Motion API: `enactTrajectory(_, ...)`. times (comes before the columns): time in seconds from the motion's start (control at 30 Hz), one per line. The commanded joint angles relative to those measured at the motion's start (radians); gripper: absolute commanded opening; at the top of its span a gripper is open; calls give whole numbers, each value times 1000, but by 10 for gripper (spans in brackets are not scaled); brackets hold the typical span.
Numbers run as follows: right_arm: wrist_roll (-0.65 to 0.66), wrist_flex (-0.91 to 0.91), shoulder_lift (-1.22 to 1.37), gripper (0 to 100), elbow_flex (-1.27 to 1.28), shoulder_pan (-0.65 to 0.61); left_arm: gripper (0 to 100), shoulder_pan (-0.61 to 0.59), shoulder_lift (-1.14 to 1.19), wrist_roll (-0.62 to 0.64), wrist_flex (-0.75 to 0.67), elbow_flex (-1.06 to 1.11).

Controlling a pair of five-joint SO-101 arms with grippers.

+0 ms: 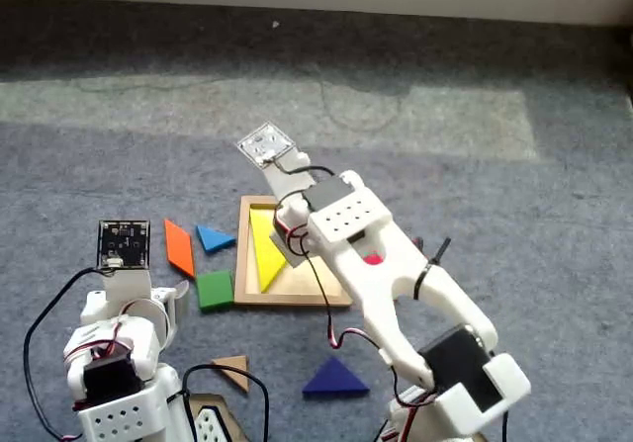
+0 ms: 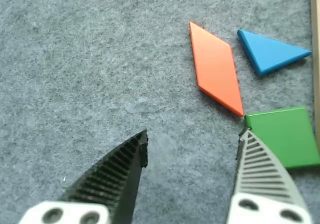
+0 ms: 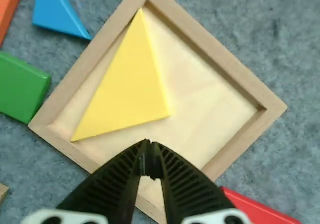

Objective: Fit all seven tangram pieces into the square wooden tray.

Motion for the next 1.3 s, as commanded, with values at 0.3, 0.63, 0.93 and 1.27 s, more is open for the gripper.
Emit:
enactTrajectory(0.3, -11, -170, 58, 9, 136, -101, 291, -16, -2, -8, -15, -8)
enactTrajectory(0.63, -75, -214, 127, 9, 22, -188, 291, -28, -2, -8, -15, -8)
enactTrajectory(0.93, -115, -214, -143, 9, 111, -179, 291, -47, -2, -8, -17, -8)
enactTrajectory(1.27, -115, -22, -550, 13, 265, 130, 291, -47, -2, -8, -17, -8)
